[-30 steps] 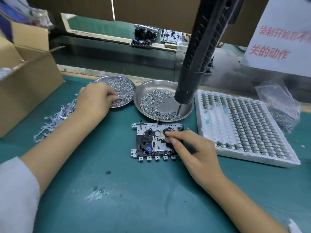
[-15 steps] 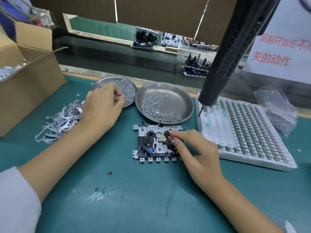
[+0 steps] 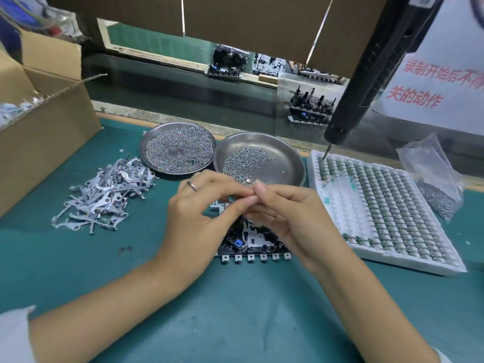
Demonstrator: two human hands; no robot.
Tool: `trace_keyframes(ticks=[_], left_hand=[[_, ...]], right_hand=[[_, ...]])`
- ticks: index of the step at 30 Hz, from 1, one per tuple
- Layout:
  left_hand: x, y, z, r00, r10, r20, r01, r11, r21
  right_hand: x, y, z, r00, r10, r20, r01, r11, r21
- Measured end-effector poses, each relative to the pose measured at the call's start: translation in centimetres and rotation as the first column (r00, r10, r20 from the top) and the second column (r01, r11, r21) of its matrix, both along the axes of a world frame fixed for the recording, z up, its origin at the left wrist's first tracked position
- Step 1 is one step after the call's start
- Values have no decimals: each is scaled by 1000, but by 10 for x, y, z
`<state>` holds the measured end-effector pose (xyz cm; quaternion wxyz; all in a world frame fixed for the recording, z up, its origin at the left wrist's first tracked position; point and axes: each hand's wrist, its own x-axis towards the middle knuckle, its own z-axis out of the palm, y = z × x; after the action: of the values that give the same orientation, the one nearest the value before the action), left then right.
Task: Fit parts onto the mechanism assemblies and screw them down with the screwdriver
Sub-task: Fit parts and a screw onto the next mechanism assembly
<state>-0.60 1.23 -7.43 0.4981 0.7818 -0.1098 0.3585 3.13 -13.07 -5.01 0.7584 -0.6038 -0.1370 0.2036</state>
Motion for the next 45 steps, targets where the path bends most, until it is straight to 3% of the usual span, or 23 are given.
trace_keyframes(ticks=[8, 17, 20, 24, 30, 33, 36, 38, 40, 42, 45], left_hand=[[0, -1, -3, 998, 45, 47, -48, 997, 55], [3, 1, -7, 978, 131, 163, -180, 925, 334], [0, -4, -6, 985, 139, 106, -163, 951, 264], [-5, -9, 0, 998, 57, -36, -55, 997, 59], [-2, -5, 6, 994, 12, -108, -16, 999, -30], [16, 19, 8, 984, 168, -65, -158, 977, 143], [44, 59, 5, 876, 476, -70, -413, 819, 399], [53, 75, 0, 788, 599, -139, -440, 707, 553], [56, 80, -6, 765, 620, -174, -403, 672, 621], [53, 75, -4, 798, 584, -147, -402, 698, 593], [37, 49, 5, 958, 287, -9, -262, 885, 384]], right_hand=[[-2, -4, -6, 993, -32, -117, 33, 999, 5], [-10, 3, -12, 979, -203, 15, 203, 979, -34], [-15, 8, -15, 953, -282, 110, 290, 955, -64], [-21, 14, -15, 893, -349, 283, 386, 919, -86], [-22, 15, -16, 845, -372, 384, 452, 880, -143], [-20, 14, -16, 855, -370, 362, 449, 878, -163], [-19, 13, -16, 862, -366, 351, 445, 878, -177], [-20, 13, -16, 866, -356, 352, 437, 880, -186], [-20, 13, -16, 874, -342, 346, 423, 886, -192], [-19, 11, -16, 886, -334, 321, 404, 896, -184], [-17, 9, -14, 901, -348, 258, 392, 909, -143]])
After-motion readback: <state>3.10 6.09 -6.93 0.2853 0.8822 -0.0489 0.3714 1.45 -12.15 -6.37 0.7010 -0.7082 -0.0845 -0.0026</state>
